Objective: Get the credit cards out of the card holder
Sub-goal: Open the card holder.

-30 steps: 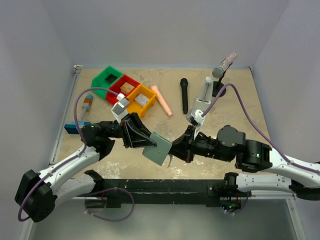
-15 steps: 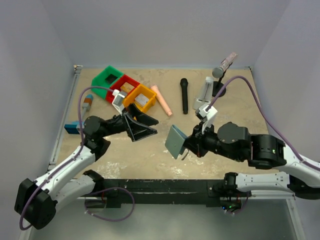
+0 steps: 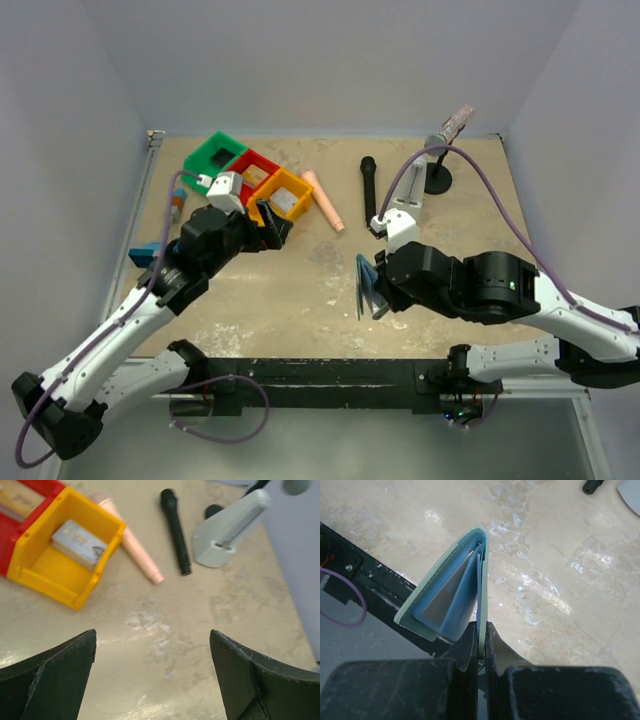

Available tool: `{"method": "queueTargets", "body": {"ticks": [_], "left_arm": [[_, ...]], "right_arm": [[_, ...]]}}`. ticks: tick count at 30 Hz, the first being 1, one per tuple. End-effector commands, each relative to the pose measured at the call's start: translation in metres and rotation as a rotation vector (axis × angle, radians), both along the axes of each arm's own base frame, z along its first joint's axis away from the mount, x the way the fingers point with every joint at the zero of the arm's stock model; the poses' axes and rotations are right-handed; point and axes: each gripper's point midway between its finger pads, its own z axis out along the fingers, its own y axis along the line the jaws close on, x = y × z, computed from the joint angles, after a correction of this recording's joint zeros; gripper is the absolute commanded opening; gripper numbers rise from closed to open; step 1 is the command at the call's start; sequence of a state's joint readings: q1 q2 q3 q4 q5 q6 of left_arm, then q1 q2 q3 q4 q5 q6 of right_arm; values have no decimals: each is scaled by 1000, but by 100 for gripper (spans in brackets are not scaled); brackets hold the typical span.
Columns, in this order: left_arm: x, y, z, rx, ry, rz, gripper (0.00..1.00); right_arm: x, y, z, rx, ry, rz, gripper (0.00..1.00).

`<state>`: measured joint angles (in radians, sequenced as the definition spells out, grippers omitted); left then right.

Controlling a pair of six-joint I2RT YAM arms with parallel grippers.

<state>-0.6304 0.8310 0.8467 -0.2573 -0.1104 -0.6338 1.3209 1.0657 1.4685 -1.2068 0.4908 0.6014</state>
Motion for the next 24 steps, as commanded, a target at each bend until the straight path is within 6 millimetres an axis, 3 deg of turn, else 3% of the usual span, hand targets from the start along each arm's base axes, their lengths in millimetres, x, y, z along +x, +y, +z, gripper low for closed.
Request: {"method": "queueTargets", "body": {"ticks": [1, 3, 6, 11, 15, 17, 24], "left_arm": [[3, 35, -46, 292, 186, 123, 100], [-3, 16, -45, 168, 175, 47, 100], [-32, -37, -14, -125, 0, -272, 95], [-70, -68, 1, -288, -79, -534, 95], [-93, -83, 12, -320, -144, -647, 98], [-105, -91, 13, -317, -162, -689, 99], [-119, -95, 21, -350, -206, -739, 99]], "right_arm": [[4, -18, 6, -106, 19, -91, 0], [5, -22, 2, -186, 38, -118, 0], [2, -22, 2, -213, 62, -112, 0], [-5, -19, -3, -212, 99, -85, 0], [-7, -29, -9, -292, 123, -121, 0], [-8, -25, -10, -267, 133, -108, 0], [-13, -23, -18, -260, 163, -106, 0]]}}
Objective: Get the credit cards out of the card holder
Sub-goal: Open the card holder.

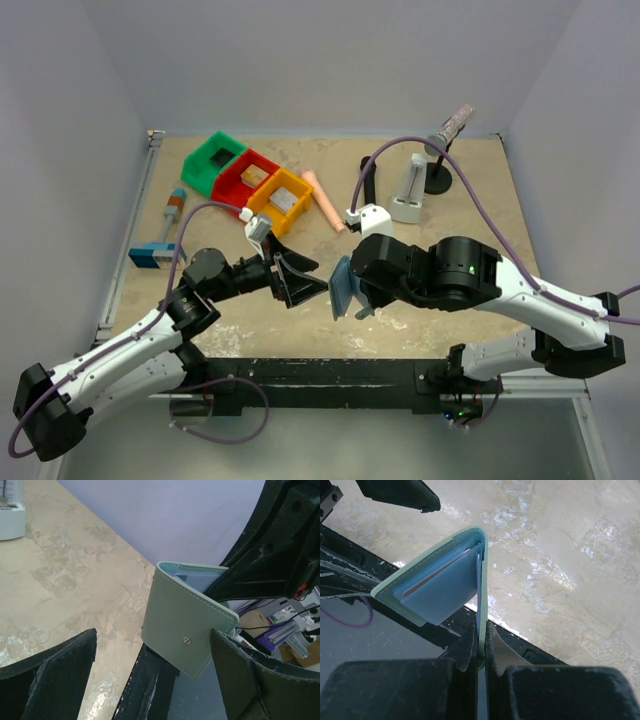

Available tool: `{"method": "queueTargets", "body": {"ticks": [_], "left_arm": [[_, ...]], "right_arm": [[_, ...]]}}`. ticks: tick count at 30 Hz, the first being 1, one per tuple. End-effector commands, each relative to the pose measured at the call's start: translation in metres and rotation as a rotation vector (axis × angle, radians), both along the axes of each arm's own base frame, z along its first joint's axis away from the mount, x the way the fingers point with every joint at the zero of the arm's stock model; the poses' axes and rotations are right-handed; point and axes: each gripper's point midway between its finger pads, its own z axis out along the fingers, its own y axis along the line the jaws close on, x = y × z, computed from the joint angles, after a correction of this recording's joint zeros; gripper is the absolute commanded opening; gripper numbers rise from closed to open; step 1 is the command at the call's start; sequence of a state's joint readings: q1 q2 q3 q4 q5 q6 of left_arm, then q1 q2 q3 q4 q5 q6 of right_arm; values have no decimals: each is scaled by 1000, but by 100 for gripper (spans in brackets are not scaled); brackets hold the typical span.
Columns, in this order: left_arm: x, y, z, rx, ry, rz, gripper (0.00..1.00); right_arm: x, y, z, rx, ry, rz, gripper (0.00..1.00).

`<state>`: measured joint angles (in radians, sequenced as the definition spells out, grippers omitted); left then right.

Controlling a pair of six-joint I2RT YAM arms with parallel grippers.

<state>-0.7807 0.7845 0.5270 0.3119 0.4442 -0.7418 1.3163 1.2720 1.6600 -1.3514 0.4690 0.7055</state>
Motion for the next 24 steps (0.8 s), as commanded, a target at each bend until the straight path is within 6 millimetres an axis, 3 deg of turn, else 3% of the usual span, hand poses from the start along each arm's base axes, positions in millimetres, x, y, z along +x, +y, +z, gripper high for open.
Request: {"method": "queueTargets", "body": {"ticks": [1, 12, 18, 21, 24], "left_arm": [[-12, 0, 25, -77, -97, -41, 99], [-15, -4, 19, 0, -117, -16, 99], [-18, -10, 16, 23, -112, -30, 97], [-16, -14, 6, 62, -98, -28, 87], [-14, -16, -4, 116, -82, -35, 70]], "right_arm": [[-14, -46, -16, -173, 70, -39, 0], [-7, -49, -16, -231, 47, -61, 0], [-9, -37, -15, -192, 60, -45, 0], [-11, -29, -14, -157, 71, -27, 0], [-13, -24, -10, -123, 79, -8, 0]]}}
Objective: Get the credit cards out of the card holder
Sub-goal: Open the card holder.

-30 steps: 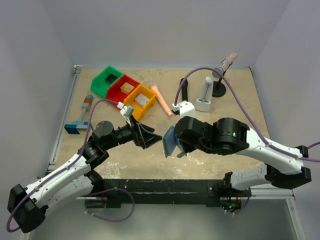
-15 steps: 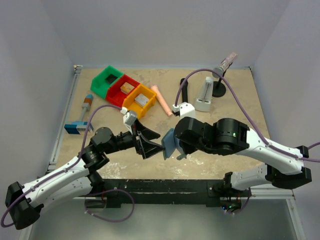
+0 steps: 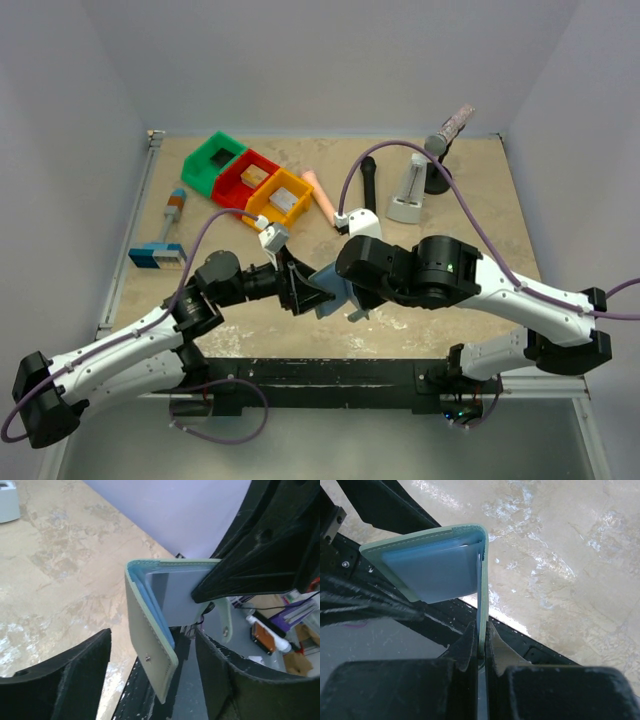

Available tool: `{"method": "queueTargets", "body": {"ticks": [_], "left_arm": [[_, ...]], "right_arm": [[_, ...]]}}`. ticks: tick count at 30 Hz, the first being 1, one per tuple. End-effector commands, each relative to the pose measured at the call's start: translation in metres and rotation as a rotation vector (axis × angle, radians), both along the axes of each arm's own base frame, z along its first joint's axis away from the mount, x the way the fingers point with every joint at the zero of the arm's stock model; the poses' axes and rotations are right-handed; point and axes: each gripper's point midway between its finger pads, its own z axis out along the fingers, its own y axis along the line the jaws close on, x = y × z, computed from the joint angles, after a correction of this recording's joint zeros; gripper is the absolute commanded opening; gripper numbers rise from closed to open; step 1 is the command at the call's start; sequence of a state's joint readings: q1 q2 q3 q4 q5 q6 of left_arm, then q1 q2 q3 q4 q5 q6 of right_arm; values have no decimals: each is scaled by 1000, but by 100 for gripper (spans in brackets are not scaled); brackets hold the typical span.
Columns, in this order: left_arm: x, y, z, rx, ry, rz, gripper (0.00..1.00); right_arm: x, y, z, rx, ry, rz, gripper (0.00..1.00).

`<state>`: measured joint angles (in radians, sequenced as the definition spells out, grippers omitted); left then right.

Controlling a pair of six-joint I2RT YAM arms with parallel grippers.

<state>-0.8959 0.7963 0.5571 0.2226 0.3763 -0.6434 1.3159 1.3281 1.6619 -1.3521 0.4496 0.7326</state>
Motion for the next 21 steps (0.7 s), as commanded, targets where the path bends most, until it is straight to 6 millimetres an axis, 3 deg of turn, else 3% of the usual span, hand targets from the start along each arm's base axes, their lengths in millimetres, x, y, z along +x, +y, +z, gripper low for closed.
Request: {"method": "queueTargets", "body": {"ticks": [1, 12, 16, 18, 21], "left_arm": [[6, -2, 5, 47, -38, 18, 65], [7, 12, 0, 145, -44, 54, 0], [1, 17, 5, 163, -36, 41, 0], [-2, 19, 10, 163, -27, 38, 0], [-5, 21, 21, 156, -18, 32, 0]], "right_arm": [[-14, -36, 5, -77, 43, 12, 0], [-34, -14, 20, 124, 88, 155, 0], [-43, -11, 29, 264, 83, 207, 34], [-45, -13, 31, 311, 81, 214, 43], [-47, -13, 31, 363, 74, 226, 48]]}}
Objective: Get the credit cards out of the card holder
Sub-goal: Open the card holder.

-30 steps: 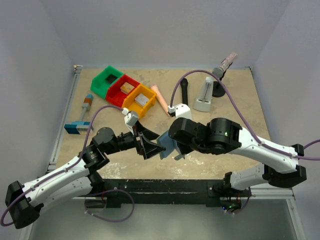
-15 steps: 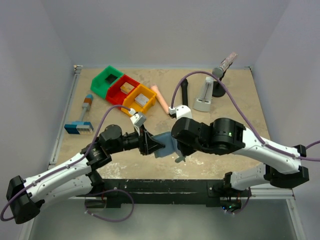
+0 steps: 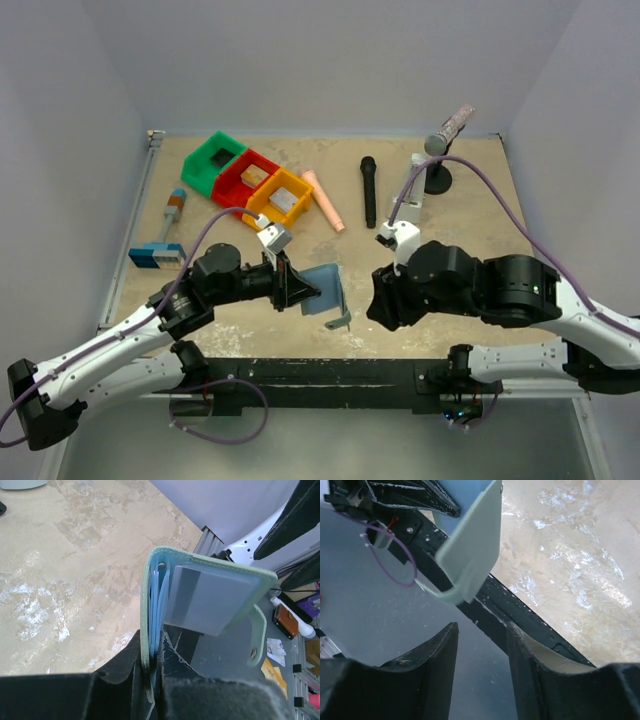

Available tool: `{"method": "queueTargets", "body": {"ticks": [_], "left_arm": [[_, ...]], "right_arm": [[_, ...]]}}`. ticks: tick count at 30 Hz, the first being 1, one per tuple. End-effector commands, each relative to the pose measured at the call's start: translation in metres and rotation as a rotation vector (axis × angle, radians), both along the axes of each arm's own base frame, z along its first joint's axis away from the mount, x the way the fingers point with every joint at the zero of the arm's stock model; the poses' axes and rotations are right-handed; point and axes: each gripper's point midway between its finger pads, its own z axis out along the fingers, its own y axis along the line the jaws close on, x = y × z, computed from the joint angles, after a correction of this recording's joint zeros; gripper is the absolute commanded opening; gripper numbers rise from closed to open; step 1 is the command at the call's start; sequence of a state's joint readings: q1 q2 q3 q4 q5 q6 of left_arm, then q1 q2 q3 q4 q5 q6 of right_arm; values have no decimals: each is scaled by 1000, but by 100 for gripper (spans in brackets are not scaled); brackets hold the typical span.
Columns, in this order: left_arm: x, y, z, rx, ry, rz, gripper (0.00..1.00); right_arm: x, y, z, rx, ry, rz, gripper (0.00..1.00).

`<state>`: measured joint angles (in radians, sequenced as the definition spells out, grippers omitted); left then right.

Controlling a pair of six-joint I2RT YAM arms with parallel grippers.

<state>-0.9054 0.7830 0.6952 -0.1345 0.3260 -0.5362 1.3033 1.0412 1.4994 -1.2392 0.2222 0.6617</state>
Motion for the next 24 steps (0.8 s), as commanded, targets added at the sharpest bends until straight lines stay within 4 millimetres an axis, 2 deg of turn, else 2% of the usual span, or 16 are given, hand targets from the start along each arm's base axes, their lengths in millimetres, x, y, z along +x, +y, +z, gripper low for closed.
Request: {"method": "queueTargets", "body": {"ticks": [1, 5, 11, 15, 22, 23, 24], "left_arm": [[-5, 5, 38, -44, -35, -2, 0], [-7, 7, 46, -35, 0, -1, 0], [3, 15, 54, 42, 56, 86, 0], [10, 22, 50, 132, 83, 137, 0], [10, 23, 52, 141, 95, 145, 0], [10, 22, 51, 147, 99, 141, 0], [10, 22, 51, 147, 100, 139, 0]], "right_arm": [[-5, 13, 13, 142, -4, 47, 48], [-5, 16, 17, 197, -18, 55, 54], [-1, 24, 39, 316, -80, 69, 69], [8, 30, 50, 346, -122, 46, 73], [27, 34, 67, 342, -197, -17, 81], [31, 34, 67, 319, -209, -34, 83], [35, 34, 67, 303, -216, -48, 90]]}}
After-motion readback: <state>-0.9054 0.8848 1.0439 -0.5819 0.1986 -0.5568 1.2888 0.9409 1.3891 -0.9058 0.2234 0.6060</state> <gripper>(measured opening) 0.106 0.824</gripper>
